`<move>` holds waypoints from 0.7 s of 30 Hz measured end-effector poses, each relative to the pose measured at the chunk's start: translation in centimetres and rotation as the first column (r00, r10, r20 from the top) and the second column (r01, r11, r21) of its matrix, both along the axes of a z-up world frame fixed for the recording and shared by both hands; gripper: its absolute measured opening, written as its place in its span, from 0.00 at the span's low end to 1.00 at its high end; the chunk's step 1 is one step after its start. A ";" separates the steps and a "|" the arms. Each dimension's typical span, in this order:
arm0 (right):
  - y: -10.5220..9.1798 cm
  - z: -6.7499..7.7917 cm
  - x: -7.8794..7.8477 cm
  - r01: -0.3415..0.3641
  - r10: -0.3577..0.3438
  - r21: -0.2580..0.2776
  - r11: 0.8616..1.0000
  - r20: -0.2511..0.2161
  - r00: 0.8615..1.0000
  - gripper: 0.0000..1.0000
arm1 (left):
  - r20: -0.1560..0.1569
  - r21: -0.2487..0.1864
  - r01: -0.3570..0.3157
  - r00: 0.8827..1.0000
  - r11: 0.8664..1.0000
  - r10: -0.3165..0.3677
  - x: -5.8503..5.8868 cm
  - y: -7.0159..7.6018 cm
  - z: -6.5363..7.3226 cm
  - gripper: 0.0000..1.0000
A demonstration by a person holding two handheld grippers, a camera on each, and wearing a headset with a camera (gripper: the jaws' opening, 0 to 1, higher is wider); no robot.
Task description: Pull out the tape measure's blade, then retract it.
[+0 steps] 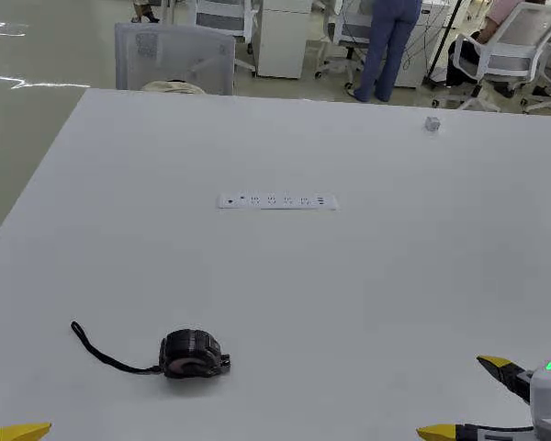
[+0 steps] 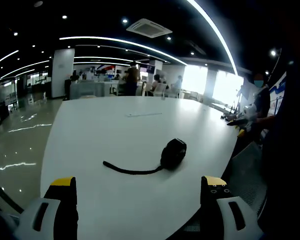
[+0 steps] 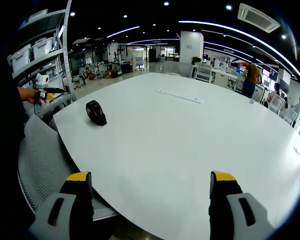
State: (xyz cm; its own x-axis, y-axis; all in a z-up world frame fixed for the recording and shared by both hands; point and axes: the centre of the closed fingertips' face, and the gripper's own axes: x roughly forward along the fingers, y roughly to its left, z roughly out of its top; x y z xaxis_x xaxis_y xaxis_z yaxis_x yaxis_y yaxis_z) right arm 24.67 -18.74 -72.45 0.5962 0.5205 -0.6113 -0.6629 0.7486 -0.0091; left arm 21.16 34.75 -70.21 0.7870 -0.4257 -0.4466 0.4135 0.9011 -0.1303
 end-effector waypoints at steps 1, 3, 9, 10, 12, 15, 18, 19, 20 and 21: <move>0.0 0.0 0.0 -0.001 0.001 0.000 1.000 0.000 1.000 1.00 | 0.001 0.000 0.000 1.000 1.000 0.000 0.0 0.0 0.0 1.00; 0.0 0.0 -0.1 -0.001 0.001 0.001 1.000 -0.001 1.000 1.00 | 0.000 0.000 -0.002 1.000 1.000 0.002 0.0 0.0 0.1 1.00; -0.1 -0.2 -0.1 -0.001 0.001 0.004 1.000 -0.002 1.000 1.00 | 0.000 -0.002 -0.004 1.000 1.000 0.004 -0.1 0.0 0.1 1.00; -0.1 -0.2 -0.1 -0.001 0.001 0.003 1.000 -0.001 1.000 1.00 | 0.000 -0.002 -0.004 1.000 1.000 0.004 -0.1 0.0 0.1 1.00; -0.1 -0.2 -0.1 -0.002 0.002 0.004 1.000 -0.002 1.000 1.00 | -0.001 -0.004 -0.005 1.000 1.000 0.005 -0.1 -0.1 0.1 1.00; -0.1 -0.2 -0.1 -0.004 0.004 0.002 1.000 -0.003 1.000 1.00 | -0.001 -0.005 -0.004 1.000 1.000 0.004 -0.2 -0.3 0.1 1.00; 0.0 -0.2 -0.2 -0.006 0.006 0.001 1.000 -0.004 1.000 1.00 | -0.002 -0.005 -0.003 1.000 1.000 0.003 -0.2 -0.3 0.1 1.00; 0.0 -0.2 -0.3 -0.008 0.008 -0.001 1.000 -0.005 1.000 1.00 | -0.003 -0.005 -0.002 1.000 1.000 0.002 -0.3 -0.3 0.1 1.00; 0.0 -0.3 -0.3 -0.010 0.010 -0.001 1.000 -0.006 1.000 1.00 | -0.003 -0.003 -0.001 1.000 1.000 0.001 -0.3 -0.3 0.1 1.00; 0.0 -0.4 -0.3 -0.012 0.012 -0.003 1.000 -0.007 1.000 1.00 | -0.004 -0.003 -0.001 1.000 1.000 0.001 -0.3 -0.3 0.1 1.00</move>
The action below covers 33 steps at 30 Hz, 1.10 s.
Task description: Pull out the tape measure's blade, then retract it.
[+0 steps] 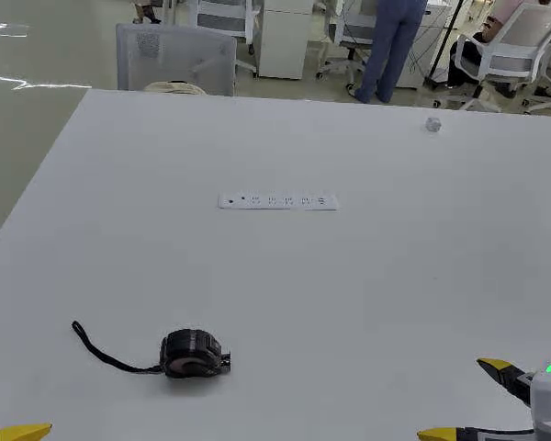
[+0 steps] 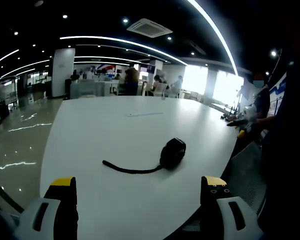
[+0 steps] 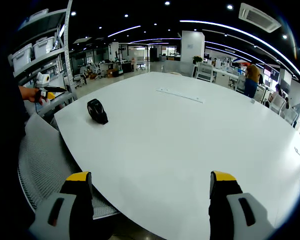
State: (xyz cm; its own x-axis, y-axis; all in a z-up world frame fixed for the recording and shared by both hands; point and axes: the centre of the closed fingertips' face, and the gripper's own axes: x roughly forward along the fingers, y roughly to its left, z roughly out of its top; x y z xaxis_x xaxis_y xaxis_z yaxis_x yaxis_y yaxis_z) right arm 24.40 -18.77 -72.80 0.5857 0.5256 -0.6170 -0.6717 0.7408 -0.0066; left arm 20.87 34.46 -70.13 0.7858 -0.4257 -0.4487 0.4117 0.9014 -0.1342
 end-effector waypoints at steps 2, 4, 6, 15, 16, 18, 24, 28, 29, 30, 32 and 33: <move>0.1 0.0 -0.1 -0.004 0.004 -0.005 1.000 -0.001 1.000 1.00 | 0.002 -0.001 -0.001 1.000 1.000 0.001 0.0 0.0 0.1 1.00; 0.1 0.1 0.0 -0.006 0.006 -0.005 1.000 -0.001 1.000 1.00 | 0.002 -0.002 -0.002 1.000 1.000 0.002 0.0 0.0 0.1 1.00; 0.1 0.2 0.0 -0.008 0.008 -0.006 1.000 0.000 1.000 1.00 | 0.002 -0.002 -0.003 1.000 1.000 0.003 0.0 0.1 0.0 1.00; 0.3 0.3 0.1 -0.029 0.029 -0.015 0.999 0.005 1.000 1.00 | 0.013 0.000 0.002 1.000 1.000 -0.002 -0.1 -0.1 0.5 1.00; 0.4 0.3 0.1 -0.031 0.031 -0.017 0.999 0.003 1.000 1.00 | 0.013 0.002 0.004 1.000 1.000 -0.004 -0.2 0.0 0.5 1.00; 0.6 0.4 0.3 -0.031 0.031 -0.017 0.999 0.003 1.000 1.00 | 0.009 0.004 0.003 1.000 1.000 -0.003 -0.2 0.2 0.4 1.00; 1.1 0.8 0.1 -0.051 0.051 -0.038 0.998 0.000 0.999 1.00 | 0.015 -0.003 0.009 1.000 1.000 -0.009 -0.4 -0.4 0.7 1.00; 1.3 1.2 0.5 -0.069 0.070 -0.054 0.996 0.010 0.997 1.00 | 0.015 -0.006 0.025 1.000 1.000 -0.025 -0.4 -1.2 0.8 1.00; 1.3 1.3 0.7 -0.075 0.076 -0.056 0.996 0.010 0.997 1.00 | 0.019 -0.006 0.026 0.999 1.000 -0.026 -0.3 -1.4 0.9 1.00; 1.4 1.3 0.9 -0.079 0.079 -0.056 0.995 0.010 0.997 1.00 | 0.021 -0.007 0.026 0.999 1.000 -0.026 -0.3 -1.5 0.9 1.00; 1.6 1.4 1.2 -0.094 0.094 -0.058 0.994 0.008 0.996 1.00 | 0.020 -0.010 0.024 1.000 1.000 -0.024 -0.2 -1.9 1.0 1.00; 1.7 1.5 1.3 -0.101 0.102 -0.059 0.993 0.008 0.995 1.00 | 0.022 -0.009 0.023 1.000 1.000 -0.023 -0.2 -2.0 1.1 1.00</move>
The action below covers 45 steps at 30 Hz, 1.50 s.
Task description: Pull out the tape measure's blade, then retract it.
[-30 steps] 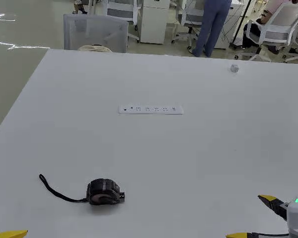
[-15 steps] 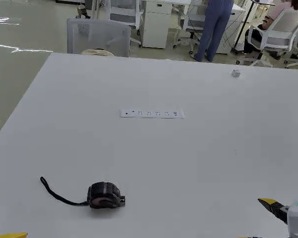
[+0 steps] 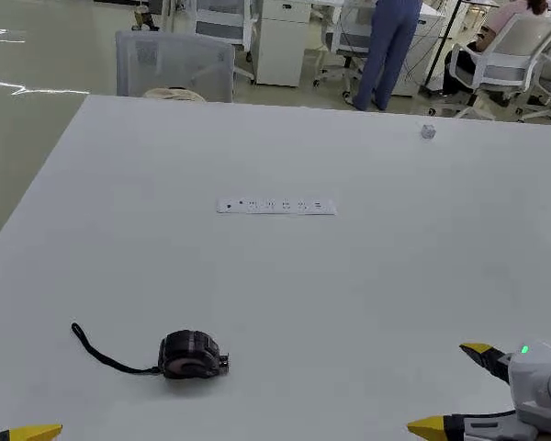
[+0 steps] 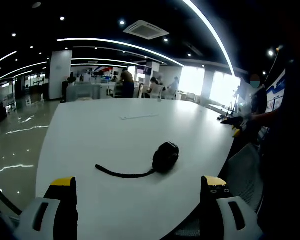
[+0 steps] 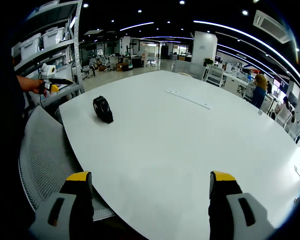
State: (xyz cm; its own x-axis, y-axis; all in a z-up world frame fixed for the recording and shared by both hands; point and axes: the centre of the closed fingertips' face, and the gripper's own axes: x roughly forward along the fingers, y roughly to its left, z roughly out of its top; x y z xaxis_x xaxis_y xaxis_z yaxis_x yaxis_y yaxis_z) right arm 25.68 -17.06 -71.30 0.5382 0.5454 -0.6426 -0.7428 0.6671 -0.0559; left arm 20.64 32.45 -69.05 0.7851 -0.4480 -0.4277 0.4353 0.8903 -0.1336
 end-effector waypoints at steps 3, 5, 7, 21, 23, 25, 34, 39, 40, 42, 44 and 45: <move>0.5 0.2 0.3 -0.024 0.024 0.004 1.000 0.000 1.000 1.00 | 0.000 0.000 0.000 1.000 1.000 0.000 0.0 -0.5 0.2 1.00; 1.0 0.2 0.6 -0.050 0.050 0.004 0.999 0.000 0.999 0.99 | 0.003 0.006 -0.001 1.000 1.000 0.001 0.3 -0.8 0.1 1.00; 1.2 0.0 0.9 -0.071 0.071 0.001 0.997 -0.002 0.997 0.99 | 0.005 0.004 -0.011 1.000 1.000 0.011 0.6 -0.9 0.2 1.00; 4.5 0.5 1.8 -0.165 0.165 0.008 0.986 -0.010 0.986 0.95 | 0.018 -0.016 -0.007 1.000 1.000 0.008 2.5 -3.7 0.3 1.00; 4.8 0.4 1.8 -0.178 0.178 0.005 0.984 -0.017 0.984 0.95 | 0.019 -0.019 -0.009 1.000 1.000 0.009 2.8 -4.0 0.3 1.00; 5.2 0.6 2.0 -0.187 0.187 0.005 0.982 -0.019 0.982 0.95 | 0.020 -0.022 -0.008 1.000 1.000 0.009 3.0 -4.4 0.1 1.00; 7.4 1.4 3.3 -0.246 0.246 -0.013 0.969 -0.013 0.969 0.95 | 0.000 -0.034 -0.011 1.000 0.999 0.011 3.5 -6.3 -0.6 1.00; 8.8 1.7 3.7 -0.281 0.281 -0.018 0.960 -0.010 0.960 0.94 | -0.007 -0.026 0.000 1.000 1.000 0.000 3.7 -7.1 -0.8 1.00; 9.0 1.6 3.7 -0.287 0.287 -0.018 0.958 -0.010 0.958 0.94 | -0.006 -0.021 0.005 1.000 1.000 -0.006 3.7 -7.2 -0.8 1.00; 9.6 1.6 3.7 -0.303 0.302 -0.017 0.953 -0.012 0.953 0.94 | -0.002 -0.011 0.024 1.000 1.000 -0.024 3.8 -7.5 -0.7 1.00; 10.1 1.6 3.7 -0.318 0.318 -0.020 0.948 -0.014 0.948 0.94 | 0.001 -0.004 0.042 0.999 0.999 -0.042 4.0 -7.7 -0.5 1.00; 10.3 1.5 3.7 -0.324 0.323 -0.021 0.946 -0.016 0.946 0.94 | 0.000 -0.001 0.049 0.999 0.999 -0.049 4.0 -7.8 -0.5 1.00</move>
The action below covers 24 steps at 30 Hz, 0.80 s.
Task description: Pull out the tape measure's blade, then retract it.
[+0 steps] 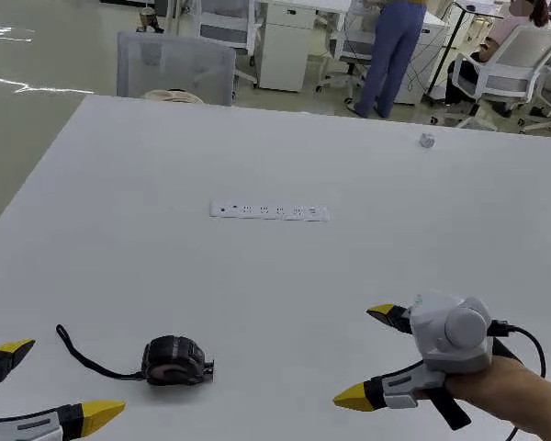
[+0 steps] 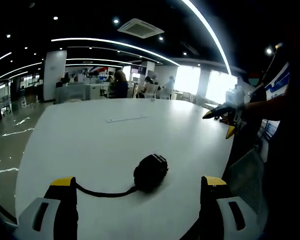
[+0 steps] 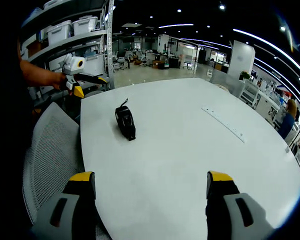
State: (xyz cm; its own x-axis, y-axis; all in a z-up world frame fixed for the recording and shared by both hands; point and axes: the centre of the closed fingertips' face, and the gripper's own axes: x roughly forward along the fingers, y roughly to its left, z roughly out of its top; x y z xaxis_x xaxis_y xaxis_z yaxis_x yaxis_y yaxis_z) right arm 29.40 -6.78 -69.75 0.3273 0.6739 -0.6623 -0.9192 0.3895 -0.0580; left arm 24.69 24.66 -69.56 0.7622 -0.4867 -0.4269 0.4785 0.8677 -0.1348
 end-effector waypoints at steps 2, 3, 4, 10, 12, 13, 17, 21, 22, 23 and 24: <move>0.4 -0.1 0.1 -0.011 0.011 0.000 1.000 -0.002 1.000 0.94 | 0.001 0.006 0.015 1.000 1.000 -0.015 0.3 0.0 0.1 1.00; 0.6 -0.1 0.1 -0.015 0.015 -0.001 1.000 -0.003 1.000 0.94 | 0.003 0.007 0.020 1.000 1.000 -0.020 0.4 -0.1 0.2 1.00; 0.9 -0.2 0.2 -0.023 0.023 -0.002 1.000 -0.002 1.000 0.94 | 0.002 0.011 0.031 1.000 0.999 -0.031 0.5 -0.2 0.4 1.00; 2.5 -0.3 -0.1 -0.060 0.060 -0.005 0.998 -0.003 0.998 0.94 | -0.006 0.059 0.133 0.991 0.989 -0.133 1.5 -0.8 0.5 1.00; 2.9 -0.4 -0.1 -0.072 0.072 -0.004 0.997 -0.003 0.997 0.94 | -0.008 0.076 0.176 0.984 0.981 -0.176 2.0 -1.1 0.6 1.00; 3.1 -0.5 -0.1 -0.075 0.075 -0.004 0.997 -0.005 0.997 0.94 | -0.010 0.084 0.190 0.982 0.978 -0.190 2.2 -1.2 0.7 1.00; 3.9 -0.6 -0.1 -0.094 0.094 -0.004 0.996 -0.007 0.996 0.94 | -0.014 0.094 0.247 0.969 0.964 -0.247 3.6 -1.7 1.2 1.00; 4.6 -0.7 0.1 -0.100 0.100 -0.002 0.995 -0.006 0.995 0.94 | -0.022 0.085 0.284 0.959 0.955 -0.284 4.7 -2.3 1.4 1.00; 4.7 -0.7 0.1 -0.102 0.102 -0.002 0.995 -0.006 0.995 0.93 | -0.026 0.085 0.293 0.956 0.952 -0.292 4.8 -2.4 1.3 1.00; 4.8 -0.7 0.1 -0.103 0.103 -0.002 0.995 -0.006 0.995 0.93 | -0.028 0.087 0.300 0.954 0.950 -0.298 4.9 -2.5 1.3 1.00; 5.0 -0.7 0.1 -0.105 0.105 -0.001 0.994 -0.006 0.994 0.93 | -0.031 0.092 0.311 0.951 0.946 -0.309 5.0 -2.7 1.1 1.00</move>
